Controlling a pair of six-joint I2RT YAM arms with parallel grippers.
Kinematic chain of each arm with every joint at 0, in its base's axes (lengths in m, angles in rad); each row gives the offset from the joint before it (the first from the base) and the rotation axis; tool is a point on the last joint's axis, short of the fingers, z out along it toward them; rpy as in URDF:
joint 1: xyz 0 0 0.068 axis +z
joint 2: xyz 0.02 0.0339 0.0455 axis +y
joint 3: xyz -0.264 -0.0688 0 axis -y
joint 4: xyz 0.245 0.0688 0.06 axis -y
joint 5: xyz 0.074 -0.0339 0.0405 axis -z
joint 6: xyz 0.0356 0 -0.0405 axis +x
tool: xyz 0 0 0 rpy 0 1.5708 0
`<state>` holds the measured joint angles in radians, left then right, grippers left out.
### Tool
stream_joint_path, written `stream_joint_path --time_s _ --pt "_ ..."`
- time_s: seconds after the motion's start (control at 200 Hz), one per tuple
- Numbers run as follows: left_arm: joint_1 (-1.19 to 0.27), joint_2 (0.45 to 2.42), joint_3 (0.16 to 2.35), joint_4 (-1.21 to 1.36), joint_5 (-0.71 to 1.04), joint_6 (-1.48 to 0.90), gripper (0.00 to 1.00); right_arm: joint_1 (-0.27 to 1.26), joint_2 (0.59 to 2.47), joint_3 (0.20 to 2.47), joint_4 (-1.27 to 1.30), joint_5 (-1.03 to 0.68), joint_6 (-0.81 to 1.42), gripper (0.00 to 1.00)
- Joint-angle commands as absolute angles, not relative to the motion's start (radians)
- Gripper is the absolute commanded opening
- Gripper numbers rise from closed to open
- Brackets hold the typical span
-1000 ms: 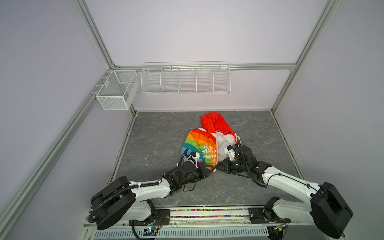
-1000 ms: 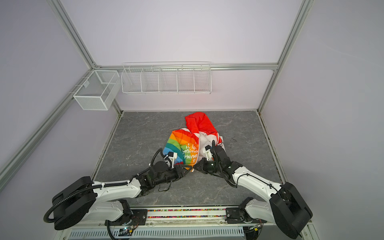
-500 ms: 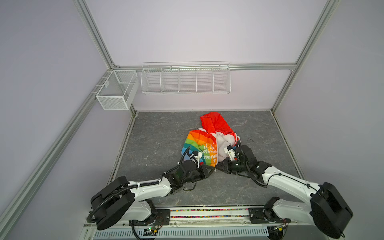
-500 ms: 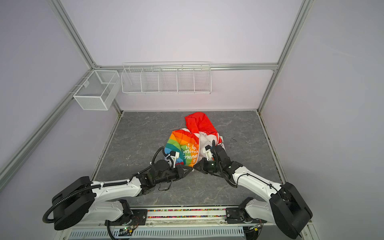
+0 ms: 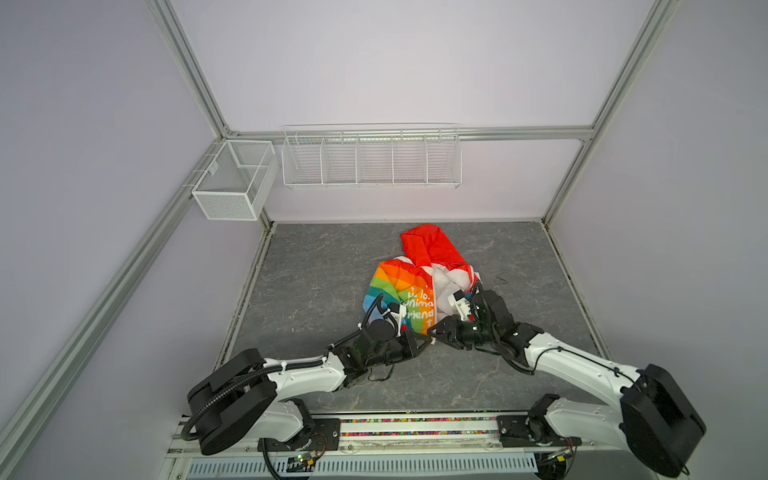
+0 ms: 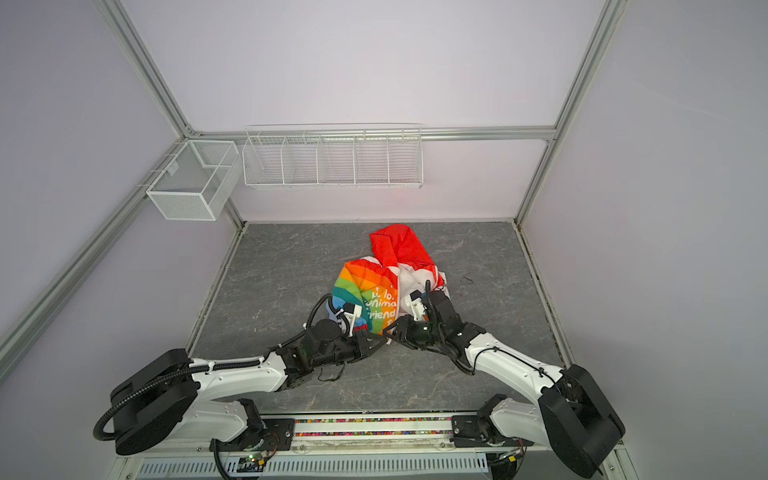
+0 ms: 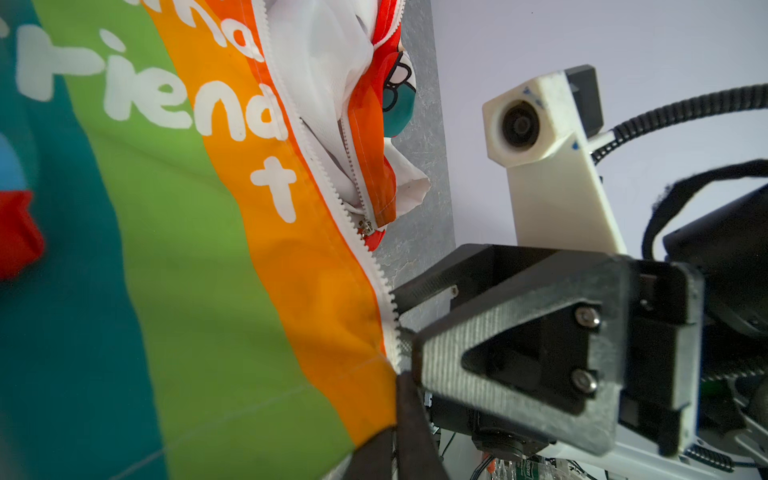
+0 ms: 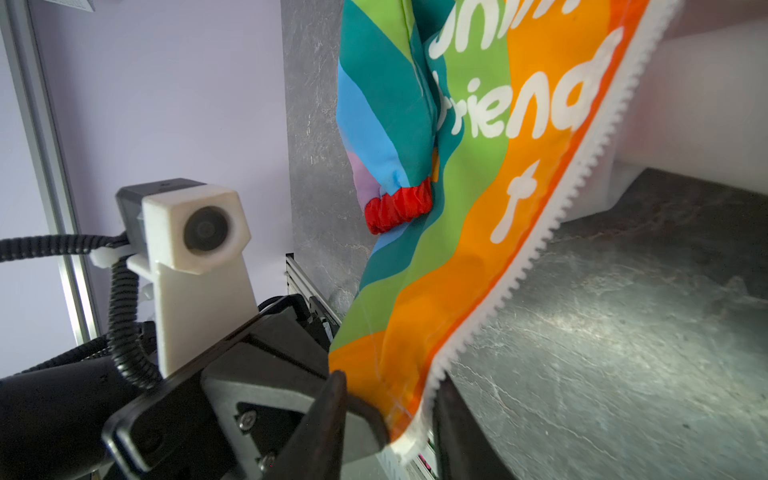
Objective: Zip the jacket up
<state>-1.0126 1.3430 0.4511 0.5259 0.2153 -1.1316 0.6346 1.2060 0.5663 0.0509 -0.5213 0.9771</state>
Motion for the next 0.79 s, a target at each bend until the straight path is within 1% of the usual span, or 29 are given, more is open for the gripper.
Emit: stream_joint_path --time_s 0.0,0.165,0.37,0.49,0.53,0.565,0.63,0.655,0.7,0.79 --pt "-1.012 1.350 0.462 0.578 0.235 -1.139 0.00 0.629 1.234 0.555 0.124 -0.544 1.002 0.39" --pt "-1.013 1.346 0.444 0.614 0.238 -1.154 0.00 0.630 1.296 0.552 0.220 -0.571 1.038 0.35" --pt "-1.013 1.339 0.436 0.618 0.237 -1.156 0.00 0.630 1.344 0.554 0.284 -0.591 1.058 0.20" --pt "-1.012 1.341 0.427 0.631 0.233 -1.165 0.00 0.630 1.344 0.550 0.287 -0.590 1.055 0.07" --pt "-1.012 1.341 0.425 0.634 0.230 -1.168 0.00 0.629 1.342 0.546 0.287 -0.591 1.051 0.06" --pt "-1.013 1.342 0.422 0.634 0.225 -1.173 0.07 0.630 1.342 0.542 0.287 -0.590 1.050 0.06" --pt "-1.013 1.341 0.415 0.644 0.219 -1.181 0.25 0.629 1.337 0.535 0.289 -0.590 1.047 0.06" --pt "-1.012 1.342 0.413 0.650 0.214 -1.185 0.29 0.629 1.335 0.532 0.289 -0.589 1.046 0.06" --pt "-1.015 1.344 0.407 0.661 0.206 -1.193 0.33 0.629 1.333 0.528 0.293 -0.591 1.047 0.06" --pt "-1.013 1.352 0.395 0.698 0.196 -1.209 0.35 0.630 1.330 0.524 0.295 -0.589 1.047 0.06"
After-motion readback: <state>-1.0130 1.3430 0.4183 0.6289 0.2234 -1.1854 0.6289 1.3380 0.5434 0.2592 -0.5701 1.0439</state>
